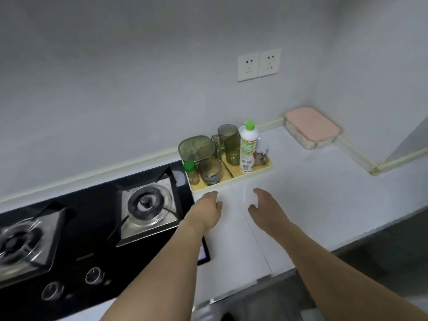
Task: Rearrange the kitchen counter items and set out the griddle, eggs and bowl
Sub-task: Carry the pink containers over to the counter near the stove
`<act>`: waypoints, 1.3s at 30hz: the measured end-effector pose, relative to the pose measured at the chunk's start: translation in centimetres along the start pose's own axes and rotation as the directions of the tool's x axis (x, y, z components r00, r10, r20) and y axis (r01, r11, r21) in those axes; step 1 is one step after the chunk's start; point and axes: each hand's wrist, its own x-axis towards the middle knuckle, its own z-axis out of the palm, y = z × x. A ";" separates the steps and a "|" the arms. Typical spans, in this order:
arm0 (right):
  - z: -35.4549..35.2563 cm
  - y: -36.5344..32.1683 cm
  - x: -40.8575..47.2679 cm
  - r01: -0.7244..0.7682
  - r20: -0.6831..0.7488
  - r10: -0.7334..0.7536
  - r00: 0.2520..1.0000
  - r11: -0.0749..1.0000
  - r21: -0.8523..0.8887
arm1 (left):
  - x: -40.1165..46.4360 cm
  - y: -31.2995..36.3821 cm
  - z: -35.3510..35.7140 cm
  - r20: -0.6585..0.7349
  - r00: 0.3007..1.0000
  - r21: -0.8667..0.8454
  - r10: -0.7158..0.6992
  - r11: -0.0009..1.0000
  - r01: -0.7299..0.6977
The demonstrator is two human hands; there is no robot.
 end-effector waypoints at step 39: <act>43.3 -34.4 -36.2 0.769 0.730 -0.594 0.339 0.622 0.149 | -57.9 -42.8 -3.9 -0.308 0.359 -0.561 -0.881 0.473 0.679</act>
